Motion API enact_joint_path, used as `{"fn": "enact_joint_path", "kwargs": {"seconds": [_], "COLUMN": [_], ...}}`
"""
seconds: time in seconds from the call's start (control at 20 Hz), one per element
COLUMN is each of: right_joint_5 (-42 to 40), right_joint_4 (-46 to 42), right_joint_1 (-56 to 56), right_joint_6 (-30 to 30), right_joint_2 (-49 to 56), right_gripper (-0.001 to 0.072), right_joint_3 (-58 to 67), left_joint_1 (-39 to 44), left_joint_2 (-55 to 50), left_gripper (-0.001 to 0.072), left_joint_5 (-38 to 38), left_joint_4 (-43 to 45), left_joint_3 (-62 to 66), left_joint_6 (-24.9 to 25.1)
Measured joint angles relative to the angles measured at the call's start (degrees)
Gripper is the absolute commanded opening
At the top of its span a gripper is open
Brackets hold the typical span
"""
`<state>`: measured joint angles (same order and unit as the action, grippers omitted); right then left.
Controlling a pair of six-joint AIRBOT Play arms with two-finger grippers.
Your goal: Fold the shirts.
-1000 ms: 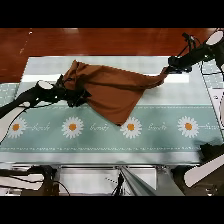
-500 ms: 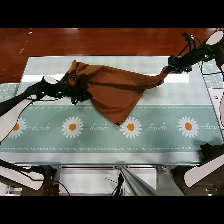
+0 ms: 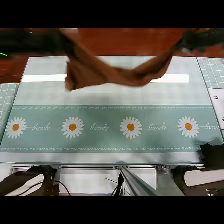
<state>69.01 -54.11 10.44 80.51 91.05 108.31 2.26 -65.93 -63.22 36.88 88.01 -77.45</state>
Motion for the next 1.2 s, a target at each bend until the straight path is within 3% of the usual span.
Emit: {"fn": "enact_joint_path", "kwargs": {"seconds": [0.2,0.45,0.85,1.05,1.2], "right_joint_5": [-9.49,-15.91,-17.84,-17.25,-17.94], "right_joint_4": [-1.44,-13.62,-21.53,-24.57,-27.12], "right_joint_1": [1.2,1.64,1.7,1.33,-0.11], "right_joint_6": [0.26,4.57,6.97,7.15,7.15], "right_joint_2": [-13.81,-28.7,-43.45,-48.22,-50.05], "right_gripper": [0.0028,0.0029,0.0028,0.0028,0.0028], "right_joint_3": [0.04,0.04,0.09,0.09,0.28], "left_joint_1": [-8.76,-18.84,-21.55,-21.73,-21.73], "left_joint_2": [12.02,18.67,20.79,22.12,23.89], "left_gripper": [0.0023,0.0023,0.0023,0.0023,0.0023], "left_joint_5": [0.22,-7.23,-17.07,-23.12,-21.73], "left_joint_4": [2.12,4.42,-12.07,-15.3,-16.48], "left_joint_3": [14.4,22.27,24.13,24.24,24.26], "left_joint_6": [-1.2,-7.04,-11.17,-14.14,-15.19]}}
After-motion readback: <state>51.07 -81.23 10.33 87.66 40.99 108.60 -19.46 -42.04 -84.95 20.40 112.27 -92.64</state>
